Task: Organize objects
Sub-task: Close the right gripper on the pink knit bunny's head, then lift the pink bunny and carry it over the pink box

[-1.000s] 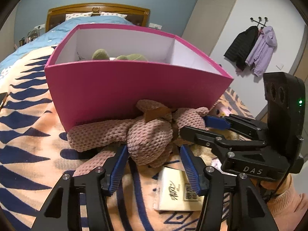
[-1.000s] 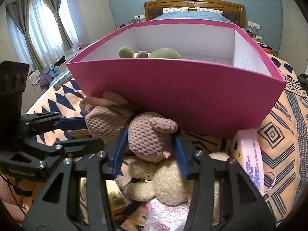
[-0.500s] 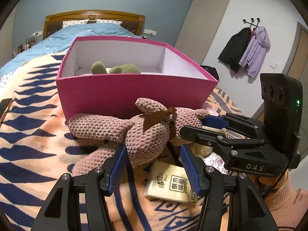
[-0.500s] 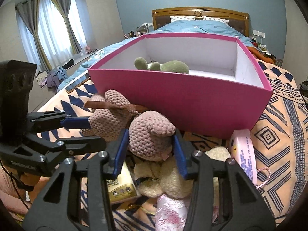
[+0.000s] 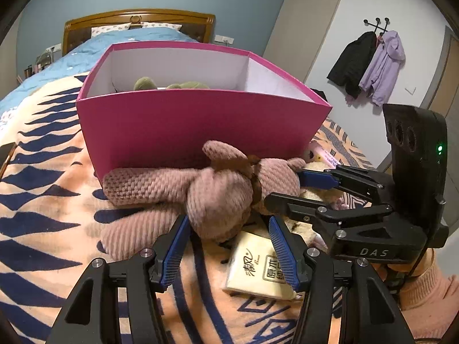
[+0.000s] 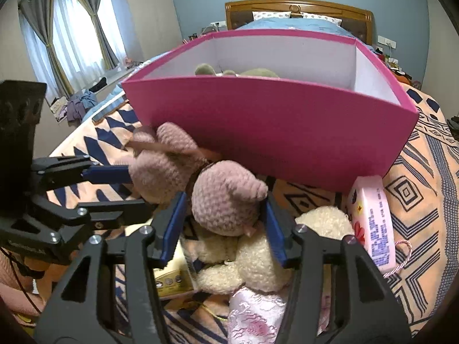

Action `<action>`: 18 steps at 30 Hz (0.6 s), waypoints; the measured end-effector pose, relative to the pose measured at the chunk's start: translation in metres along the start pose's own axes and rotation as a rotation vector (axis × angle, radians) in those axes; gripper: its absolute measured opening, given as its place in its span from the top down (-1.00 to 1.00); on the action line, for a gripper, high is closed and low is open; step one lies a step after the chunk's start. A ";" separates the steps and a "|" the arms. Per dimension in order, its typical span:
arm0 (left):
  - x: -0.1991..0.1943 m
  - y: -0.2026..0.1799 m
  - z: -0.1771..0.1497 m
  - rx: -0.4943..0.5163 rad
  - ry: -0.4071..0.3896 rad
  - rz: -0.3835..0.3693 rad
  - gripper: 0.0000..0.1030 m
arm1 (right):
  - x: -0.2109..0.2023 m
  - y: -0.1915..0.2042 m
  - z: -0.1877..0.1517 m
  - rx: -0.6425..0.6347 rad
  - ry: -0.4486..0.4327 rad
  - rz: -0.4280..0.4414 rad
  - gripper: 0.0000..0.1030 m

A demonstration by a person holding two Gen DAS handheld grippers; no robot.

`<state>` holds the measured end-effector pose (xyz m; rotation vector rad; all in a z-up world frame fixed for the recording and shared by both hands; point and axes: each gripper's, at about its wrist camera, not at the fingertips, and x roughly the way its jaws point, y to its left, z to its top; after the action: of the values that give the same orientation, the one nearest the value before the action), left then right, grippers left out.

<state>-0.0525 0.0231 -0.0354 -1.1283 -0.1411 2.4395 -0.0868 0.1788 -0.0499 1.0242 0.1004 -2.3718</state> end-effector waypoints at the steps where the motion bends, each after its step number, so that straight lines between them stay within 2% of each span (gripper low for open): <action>1: 0.000 0.001 0.000 -0.002 0.001 0.008 -0.12 | 0.002 0.000 -0.001 -0.003 0.006 -0.010 -0.06; 4: 0.000 0.004 0.002 0.000 0.005 0.021 -0.12 | 0.005 -0.001 -0.001 -0.004 -0.001 -0.010 -0.06; 6: 0.001 0.005 0.004 0.006 0.004 0.035 -0.12 | 0.006 -0.002 -0.001 0.003 -0.008 -0.016 0.05; 11: 0.007 0.005 0.010 0.000 0.015 -0.008 -0.12 | 0.003 -0.004 -0.001 0.013 -0.017 -0.003 0.07; 13: 0.008 0.001 0.010 0.007 0.016 0.002 -0.10 | -0.001 -0.003 -0.002 0.011 -0.023 -0.004 0.08; 18: -0.008 -0.007 0.013 0.018 -0.014 -0.018 -0.08 | -0.016 -0.002 0.001 0.007 -0.051 0.006 0.08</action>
<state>-0.0553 0.0268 -0.0195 -1.0977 -0.1323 2.4280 -0.0796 0.1872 -0.0382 0.9651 0.0701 -2.3921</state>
